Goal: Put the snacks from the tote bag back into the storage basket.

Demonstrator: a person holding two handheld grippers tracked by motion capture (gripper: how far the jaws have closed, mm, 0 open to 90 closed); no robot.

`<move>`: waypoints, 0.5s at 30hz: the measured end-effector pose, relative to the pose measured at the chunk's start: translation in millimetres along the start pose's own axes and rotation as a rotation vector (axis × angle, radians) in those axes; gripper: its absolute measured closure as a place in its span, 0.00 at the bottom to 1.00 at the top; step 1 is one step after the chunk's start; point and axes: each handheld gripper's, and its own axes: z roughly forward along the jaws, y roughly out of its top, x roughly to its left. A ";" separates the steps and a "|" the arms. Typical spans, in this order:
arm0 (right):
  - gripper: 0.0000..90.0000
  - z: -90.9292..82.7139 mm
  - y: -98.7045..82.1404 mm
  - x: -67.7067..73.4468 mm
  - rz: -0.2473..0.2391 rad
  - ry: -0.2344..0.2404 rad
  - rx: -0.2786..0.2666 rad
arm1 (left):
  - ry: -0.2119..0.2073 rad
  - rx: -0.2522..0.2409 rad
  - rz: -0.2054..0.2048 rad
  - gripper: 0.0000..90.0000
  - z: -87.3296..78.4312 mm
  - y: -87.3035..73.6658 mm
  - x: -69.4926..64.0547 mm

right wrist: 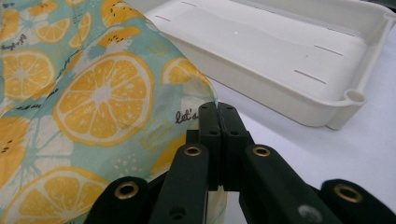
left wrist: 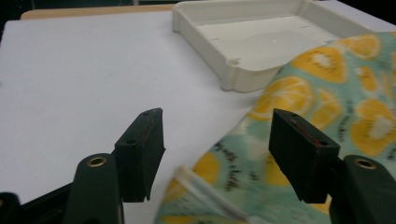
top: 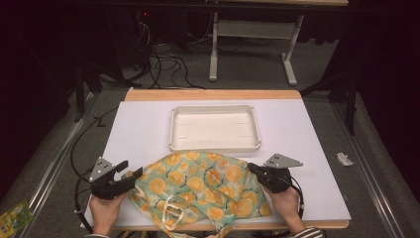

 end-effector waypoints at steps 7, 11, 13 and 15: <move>1.00 0.6 0.5 0.3 -0.003 -0.001 0.001 | -0.060 0.060 0.051 0.37 7.8 3.2 -21.2; 1.00 -0.2 0.6 -1.0 -0.004 -0.003 0.000 | -0.067 0.114 0.060 0.37 21.5 -2.2 -25.2; 1.00 -0.2 0.2 -1.5 -0.002 -0.002 -0.001 | -0.064 0.131 0.070 0.40 25.9 -3.2 -27.3; 1.00 -0.2 -0.1 -1.8 -0.002 -0.006 0.001 | -0.072 0.143 0.081 0.44 30.0 -3.2 -30.1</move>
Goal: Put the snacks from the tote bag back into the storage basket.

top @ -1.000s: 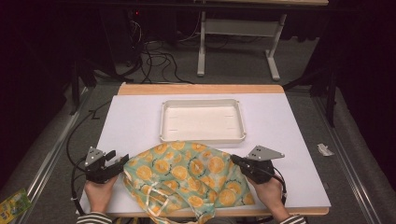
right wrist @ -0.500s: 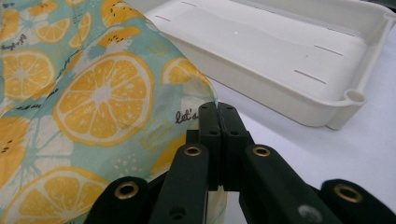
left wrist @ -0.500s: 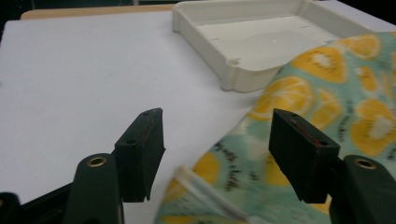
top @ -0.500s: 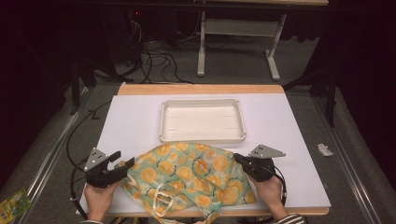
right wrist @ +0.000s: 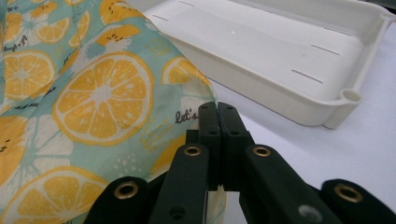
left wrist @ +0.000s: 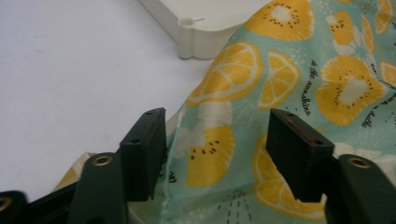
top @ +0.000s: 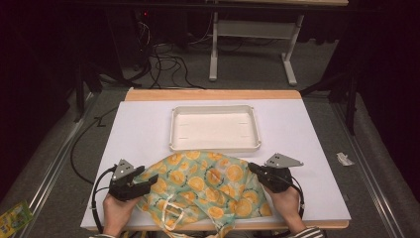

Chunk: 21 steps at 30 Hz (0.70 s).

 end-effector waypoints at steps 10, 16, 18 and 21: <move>1.00 1.3 -0.5 -2.5 0.001 -0.002 0.010 | -0.034 0.095 0.028 0.90 22.1 2.0 2.6; 1.00 2.0 -0.6 -3.5 0.003 -0.006 0.010 | -0.051 0.117 0.056 1.00 26.6 2.0 -0.5; 1.00 2.0 -0.7 -3.6 0.003 -0.006 0.010 | -0.055 0.114 0.069 1.00 25.9 2.9 -1.5; 1.00 1.8 -0.9 -4.0 0.007 -0.009 0.011 | -0.070 0.097 0.065 1.00 23.7 4.0 -1.8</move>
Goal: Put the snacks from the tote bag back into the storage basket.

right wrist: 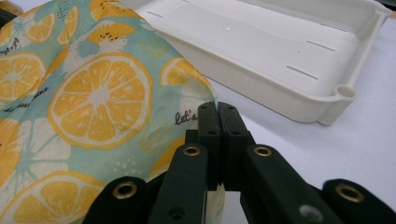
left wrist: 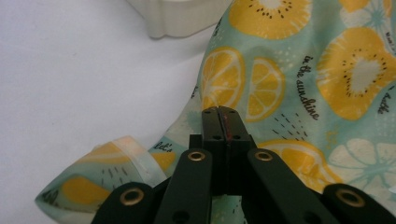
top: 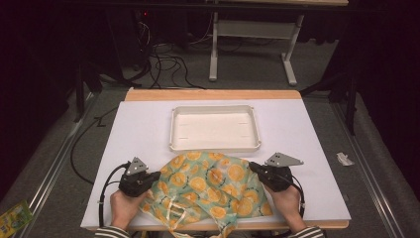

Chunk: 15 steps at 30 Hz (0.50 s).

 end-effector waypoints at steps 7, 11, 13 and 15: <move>0.99 0.3 -1.6 -3.5 0.005 -0.015 0.006 | -0.039 -0.053 0.002 1.00 -6.2 7.4 -4.3; 0.99 0.8 -2.4 -5.3 0.000 -0.025 0.012 | -0.060 -0.087 0.010 1.00 -8.4 17.4 -9.2; 0.99 1.3 -2.8 -6.1 -0.001 -0.033 0.014 | -0.070 -0.107 0.015 1.00 -8.5 24.2 -11.6; 0.99 2.9 -4.4 -8.6 0.002 -0.044 0.027 | -0.095 -0.140 0.011 1.00 -8.7 32.9 -14.3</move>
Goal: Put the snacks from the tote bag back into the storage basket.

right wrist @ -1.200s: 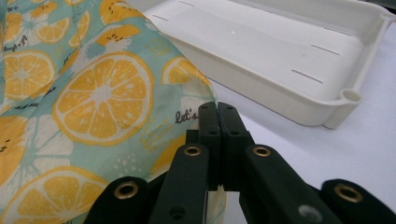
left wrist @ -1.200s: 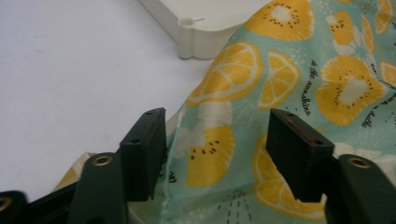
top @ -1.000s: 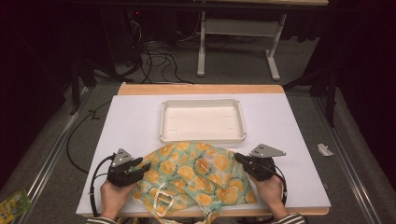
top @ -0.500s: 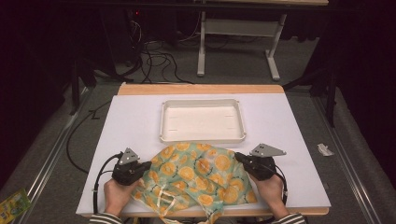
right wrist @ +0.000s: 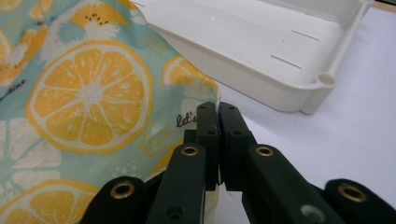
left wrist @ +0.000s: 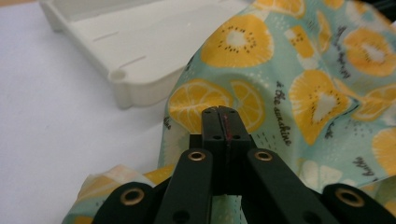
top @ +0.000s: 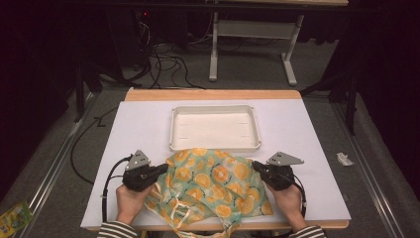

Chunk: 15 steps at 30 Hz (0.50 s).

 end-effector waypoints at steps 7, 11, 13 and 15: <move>0.99 4.2 -3.6 -4.7 -0.006 -0.022 0.048 | -0.044 -0.063 -0.004 1.00 3.9 18.2 -6.8; 0.92 2.7 -6.8 -4.9 0.007 -0.026 0.031 | -0.049 -0.063 0.004 1.00 9.8 25.0 -9.5; 0.88 -1.1 -7.0 -3.6 -0.003 -0.030 0.013 | -0.054 -0.060 0.006 1.00 13.5 27.8 -10.2; 0.83 -8.5 -6.9 -0.6 -0.003 -0.034 -0.010 | -0.056 -0.061 0.006 1.00 16.3 29.6 -11.3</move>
